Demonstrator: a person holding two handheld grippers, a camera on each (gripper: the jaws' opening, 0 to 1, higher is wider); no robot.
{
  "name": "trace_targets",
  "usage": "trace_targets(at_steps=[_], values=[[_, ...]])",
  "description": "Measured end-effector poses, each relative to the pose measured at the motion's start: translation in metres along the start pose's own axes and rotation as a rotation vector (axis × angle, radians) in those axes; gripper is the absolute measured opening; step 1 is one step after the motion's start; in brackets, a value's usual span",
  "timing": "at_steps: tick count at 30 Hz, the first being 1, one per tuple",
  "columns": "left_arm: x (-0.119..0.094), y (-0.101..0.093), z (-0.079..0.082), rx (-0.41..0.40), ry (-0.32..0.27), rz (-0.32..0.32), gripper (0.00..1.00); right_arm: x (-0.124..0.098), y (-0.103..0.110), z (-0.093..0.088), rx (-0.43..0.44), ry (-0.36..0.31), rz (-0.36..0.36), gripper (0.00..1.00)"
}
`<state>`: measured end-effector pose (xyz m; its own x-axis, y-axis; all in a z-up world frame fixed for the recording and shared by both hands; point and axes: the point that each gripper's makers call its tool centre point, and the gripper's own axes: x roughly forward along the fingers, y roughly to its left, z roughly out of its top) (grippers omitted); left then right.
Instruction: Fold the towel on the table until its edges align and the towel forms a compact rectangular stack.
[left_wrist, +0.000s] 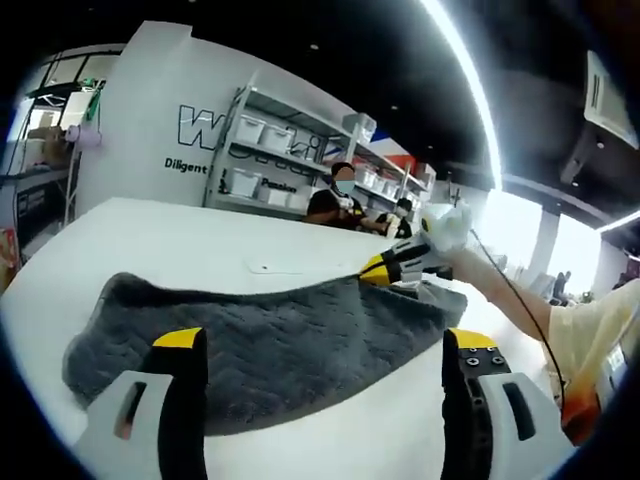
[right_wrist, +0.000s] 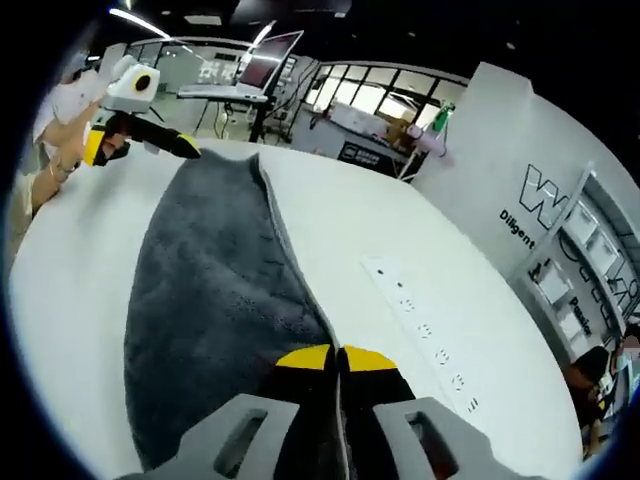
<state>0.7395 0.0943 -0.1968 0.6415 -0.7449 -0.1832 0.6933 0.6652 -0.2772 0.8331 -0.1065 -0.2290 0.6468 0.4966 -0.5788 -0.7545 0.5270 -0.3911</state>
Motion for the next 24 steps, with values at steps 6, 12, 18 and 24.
trace_targets(at_steps=[6, 12, 18, 24], values=[[0.000, 0.000, -0.003, -0.002, 0.014, -0.001, 0.95, 0.018, -0.001, -0.022, -0.004, 0.073, 0.005, 0.05], [0.002, 0.000, -0.005, -0.005, 0.031, -0.005, 0.95, 0.025, 0.000, -0.032, -0.020, 0.096, -0.010, 0.12], [0.002, -0.001, -0.008, -0.007, 0.039, -0.007, 0.95, 0.011, -0.006, -0.028, -0.021, 0.102, -0.040, 0.35], [0.003, -0.001, -0.009, -0.012, 0.041, -0.008, 0.94, -0.022, -0.017, -0.016, -0.037, 0.040, -0.087, 0.38]])
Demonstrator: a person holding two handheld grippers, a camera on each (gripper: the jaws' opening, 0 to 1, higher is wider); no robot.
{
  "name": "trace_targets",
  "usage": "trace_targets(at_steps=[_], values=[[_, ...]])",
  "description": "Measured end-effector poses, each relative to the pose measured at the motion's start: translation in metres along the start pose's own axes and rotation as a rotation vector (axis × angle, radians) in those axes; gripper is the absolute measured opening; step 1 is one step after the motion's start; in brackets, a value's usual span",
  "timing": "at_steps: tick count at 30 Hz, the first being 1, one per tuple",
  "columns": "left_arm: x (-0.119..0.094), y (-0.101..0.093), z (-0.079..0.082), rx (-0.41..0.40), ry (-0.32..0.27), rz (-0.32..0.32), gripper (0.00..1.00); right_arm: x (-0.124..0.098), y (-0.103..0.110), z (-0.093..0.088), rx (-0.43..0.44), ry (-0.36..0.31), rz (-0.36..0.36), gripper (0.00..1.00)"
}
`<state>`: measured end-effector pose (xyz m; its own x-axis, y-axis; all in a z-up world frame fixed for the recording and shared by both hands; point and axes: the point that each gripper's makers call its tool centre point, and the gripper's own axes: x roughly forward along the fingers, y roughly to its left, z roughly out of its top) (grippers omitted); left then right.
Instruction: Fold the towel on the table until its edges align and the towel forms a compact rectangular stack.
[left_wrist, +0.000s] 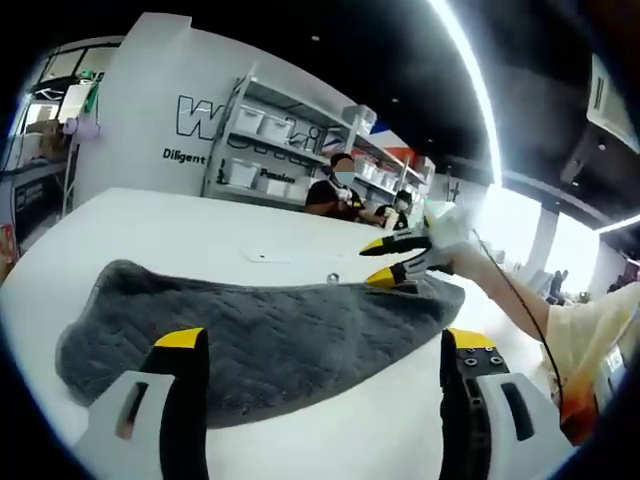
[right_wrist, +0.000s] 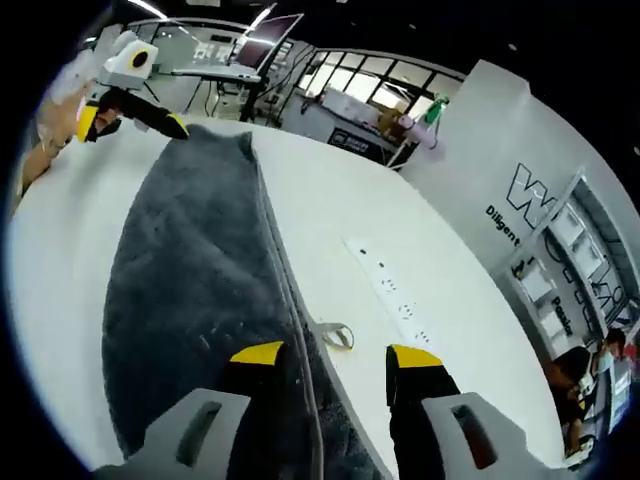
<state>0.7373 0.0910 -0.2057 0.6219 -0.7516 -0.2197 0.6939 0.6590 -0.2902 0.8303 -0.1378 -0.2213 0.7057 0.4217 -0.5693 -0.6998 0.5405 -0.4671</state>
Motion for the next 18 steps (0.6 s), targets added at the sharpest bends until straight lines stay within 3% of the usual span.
trace_targets(at_steps=[5, 9, 13, 18], values=[[0.000, 0.000, 0.000, -0.003, 0.000, -0.003, 0.94, -0.028, -0.011, -0.004, 0.039, -0.044, 0.006, 0.36], [0.000, 0.000, 0.000, -0.005, 0.003, -0.002, 0.93, -0.051, -0.021, -0.023, 0.068, -0.033, 0.014, 0.32], [0.000, 0.001, 0.000, -0.007, 0.003, -0.002, 0.93, -0.069, -0.016, -0.043, 0.104, -0.025, 0.079, 0.29], [0.000, 0.001, -0.001, -0.010, 0.006, -0.002, 0.92, -0.079, -0.010, -0.073, 0.126, 0.025, 0.111, 0.24]])
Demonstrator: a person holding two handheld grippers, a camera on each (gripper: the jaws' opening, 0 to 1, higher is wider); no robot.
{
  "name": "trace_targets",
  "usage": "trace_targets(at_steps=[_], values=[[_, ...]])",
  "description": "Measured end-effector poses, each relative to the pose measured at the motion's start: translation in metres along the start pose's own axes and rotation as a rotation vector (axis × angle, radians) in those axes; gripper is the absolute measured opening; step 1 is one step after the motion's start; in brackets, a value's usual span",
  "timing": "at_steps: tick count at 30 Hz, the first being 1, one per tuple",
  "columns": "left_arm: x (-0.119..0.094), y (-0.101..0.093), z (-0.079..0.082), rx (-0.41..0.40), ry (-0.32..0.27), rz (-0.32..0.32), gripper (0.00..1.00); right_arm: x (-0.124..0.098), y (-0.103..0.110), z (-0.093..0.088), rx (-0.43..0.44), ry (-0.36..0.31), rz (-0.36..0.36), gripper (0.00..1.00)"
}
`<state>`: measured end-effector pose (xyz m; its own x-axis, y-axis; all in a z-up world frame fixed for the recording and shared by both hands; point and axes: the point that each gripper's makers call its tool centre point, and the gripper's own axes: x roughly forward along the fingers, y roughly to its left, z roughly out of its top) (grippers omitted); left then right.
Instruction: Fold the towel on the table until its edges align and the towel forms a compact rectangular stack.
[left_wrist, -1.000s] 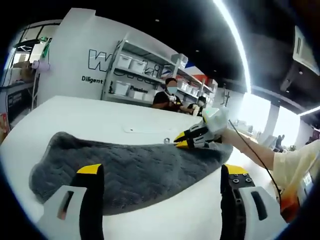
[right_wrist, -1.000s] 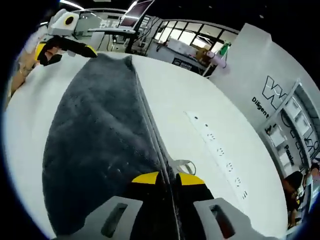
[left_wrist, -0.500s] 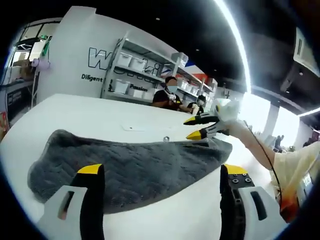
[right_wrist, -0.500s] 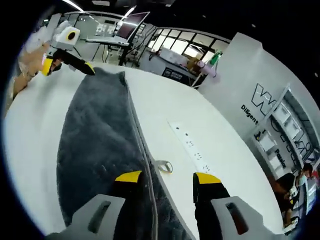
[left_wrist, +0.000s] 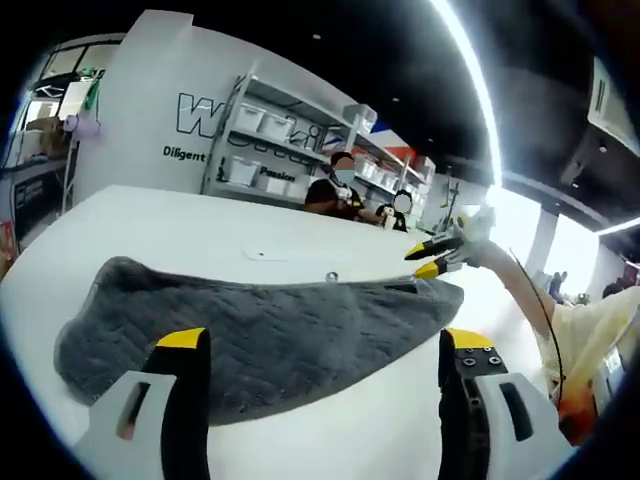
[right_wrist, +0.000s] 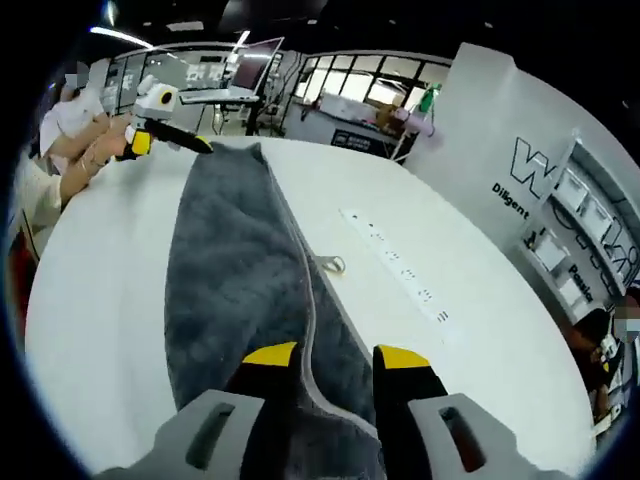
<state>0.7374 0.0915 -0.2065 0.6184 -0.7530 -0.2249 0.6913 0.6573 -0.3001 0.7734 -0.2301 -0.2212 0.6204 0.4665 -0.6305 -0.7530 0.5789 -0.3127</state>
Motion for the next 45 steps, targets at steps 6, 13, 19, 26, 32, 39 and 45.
trace_targets(at_steps=[6, 13, 19, 26, 32, 39, 45], values=[[0.000, 0.000, -0.002, 0.000, 0.005, 0.002, 0.92, 0.002, 0.011, -0.021, 0.025, 0.041, 0.058, 0.20], [0.001, -0.001, -0.005, -0.004, 0.017, 0.002, 0.91, 0.005, 0.014, -0.024, 0.037, 0.051, 0.075, 0.04], [0.000, -0.002, -0.005, -0.008, 0.015, 0.001, 0.91, -0.001, 0.000, -0.016, 0.025, 0.023, 0.002, 0.02], [0.000, -0.003, -0.007, -0.012, 0.021, -0.002, 0.91, -0.002, -0.032, -0.001, -0.003, 0.016, -0.160, 0.03], [0.000, -0.002, -0.008, -0.013, 0.029, 0.001, 0.90, 0.009, -0.039, -0.003, -0.040, 0.057, -0.192, 0.03], [0.001, -0.002, -0.008, -0.015, 0.032, 0.000, 0.90, 0.029, -0.040, -0.027, -0.025, 0.132, -0.196, 0.06], [0.001, -0.002, -0.010, -0.017, 0.039, -0.001, 0.90, 0.043, -0.035, -0.046, -0.057, 0.200, -0.177, 0.11]])
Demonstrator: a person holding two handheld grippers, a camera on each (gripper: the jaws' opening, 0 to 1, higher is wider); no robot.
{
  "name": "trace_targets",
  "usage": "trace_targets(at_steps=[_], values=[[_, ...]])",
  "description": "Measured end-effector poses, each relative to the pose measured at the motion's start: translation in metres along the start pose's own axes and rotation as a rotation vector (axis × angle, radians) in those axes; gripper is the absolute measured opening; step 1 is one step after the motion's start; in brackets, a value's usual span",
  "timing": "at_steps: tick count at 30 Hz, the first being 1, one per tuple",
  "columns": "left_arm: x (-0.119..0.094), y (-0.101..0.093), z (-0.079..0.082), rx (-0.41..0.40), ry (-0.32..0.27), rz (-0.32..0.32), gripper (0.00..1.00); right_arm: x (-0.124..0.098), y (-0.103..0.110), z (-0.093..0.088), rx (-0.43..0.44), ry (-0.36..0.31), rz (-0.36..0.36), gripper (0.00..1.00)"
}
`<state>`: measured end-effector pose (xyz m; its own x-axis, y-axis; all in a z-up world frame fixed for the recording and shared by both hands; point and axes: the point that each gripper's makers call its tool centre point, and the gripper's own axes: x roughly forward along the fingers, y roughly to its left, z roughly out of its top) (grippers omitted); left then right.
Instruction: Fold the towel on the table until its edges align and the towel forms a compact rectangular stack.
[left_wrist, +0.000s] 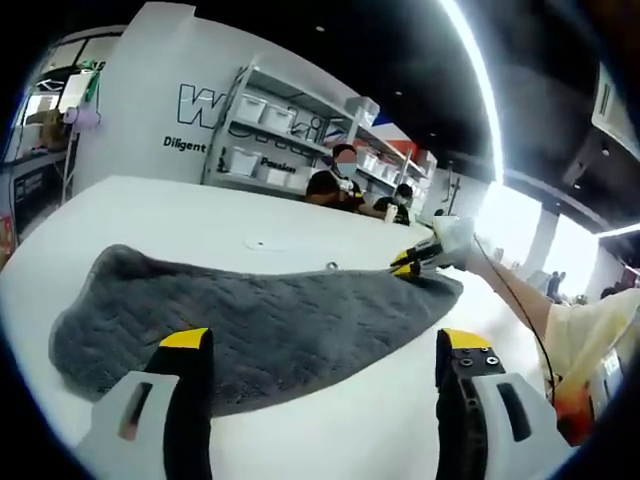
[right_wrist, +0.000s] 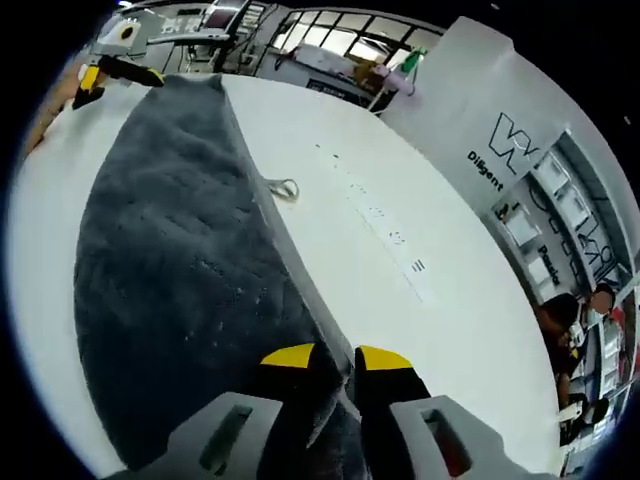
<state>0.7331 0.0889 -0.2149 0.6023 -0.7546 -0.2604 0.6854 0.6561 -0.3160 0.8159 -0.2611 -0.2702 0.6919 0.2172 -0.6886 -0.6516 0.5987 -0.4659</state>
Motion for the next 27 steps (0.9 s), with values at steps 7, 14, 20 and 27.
trace_targets(at_steps=[7, 14, 20, 27], values=[[0.000, 0.000, -0.001, -0.001, 0.005, 0.001, 0.90, -0.014, -0.017, 0.002, -0.008, -0.026, -0.049, 0.32], [0.000, 0.001, -0.001, -0.002, 0.005, 0.003, 0.90, -0.046, -0.034, 0.000, 0.093, -0.127, -0.075, 0.35], [0.000, 0.001, -0.003, -0.002, 0.009, 0.005, 0.89, -0.067, -0.066, -0.022, 0.192, -0.134, -0.147, 0.32], [0.000, 0.003, -0.003, -0.004, 0.012, 0.008, 0.89, -0.079, -0.077, -0.074, 0.275, -0.008, -0.191, 0.32]])
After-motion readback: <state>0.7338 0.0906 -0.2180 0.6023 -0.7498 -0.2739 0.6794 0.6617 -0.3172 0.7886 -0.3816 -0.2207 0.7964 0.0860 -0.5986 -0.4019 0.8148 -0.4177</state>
